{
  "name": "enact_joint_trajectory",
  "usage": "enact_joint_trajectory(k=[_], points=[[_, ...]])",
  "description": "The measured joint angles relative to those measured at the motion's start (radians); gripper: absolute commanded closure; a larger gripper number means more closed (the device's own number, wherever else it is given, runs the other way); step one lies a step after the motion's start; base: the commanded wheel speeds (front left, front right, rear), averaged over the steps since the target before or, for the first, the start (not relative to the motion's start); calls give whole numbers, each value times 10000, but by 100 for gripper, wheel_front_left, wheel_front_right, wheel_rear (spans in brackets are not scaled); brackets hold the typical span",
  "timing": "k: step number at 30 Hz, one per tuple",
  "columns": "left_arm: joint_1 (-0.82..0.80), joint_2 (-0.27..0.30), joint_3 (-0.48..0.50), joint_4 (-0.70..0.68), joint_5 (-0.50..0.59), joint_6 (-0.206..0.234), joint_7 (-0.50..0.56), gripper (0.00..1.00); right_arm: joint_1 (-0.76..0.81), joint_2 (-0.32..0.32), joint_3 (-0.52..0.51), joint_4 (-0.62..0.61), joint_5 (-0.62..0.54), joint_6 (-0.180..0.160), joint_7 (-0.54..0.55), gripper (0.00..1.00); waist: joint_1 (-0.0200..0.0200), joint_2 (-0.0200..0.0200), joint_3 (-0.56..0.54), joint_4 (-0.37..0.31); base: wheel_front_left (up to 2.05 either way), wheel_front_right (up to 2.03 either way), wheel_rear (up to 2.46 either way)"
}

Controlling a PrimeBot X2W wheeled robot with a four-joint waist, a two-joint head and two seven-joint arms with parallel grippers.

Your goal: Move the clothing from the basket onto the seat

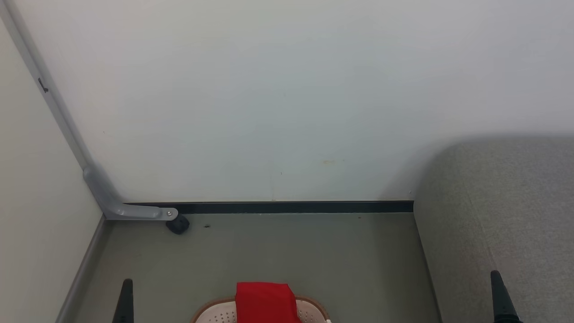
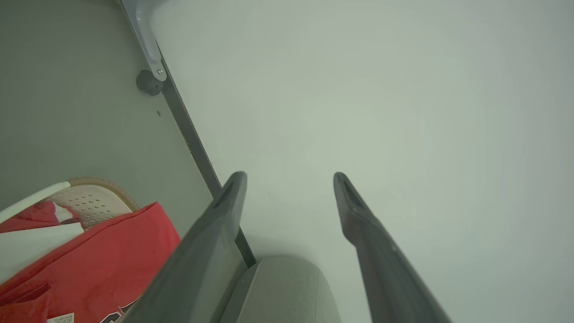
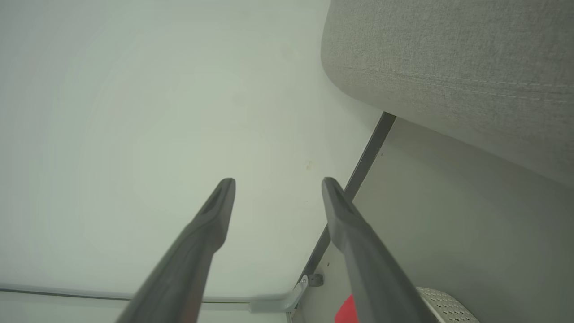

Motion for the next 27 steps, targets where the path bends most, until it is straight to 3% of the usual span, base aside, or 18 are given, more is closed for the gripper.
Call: enact_joint_trajectory(k=[8,27], points=[[0,4,-224,-401,1358,579,-253,0,9,-10,290,-249,-1415,-176,-267,0,0,0,-52,32,0,0,0],[154,33,-890,-984,6470,1129,-984,0,34,-244,1323,-550,-5227,-627,-961,0,0,0,-95,73,0,0,0]])
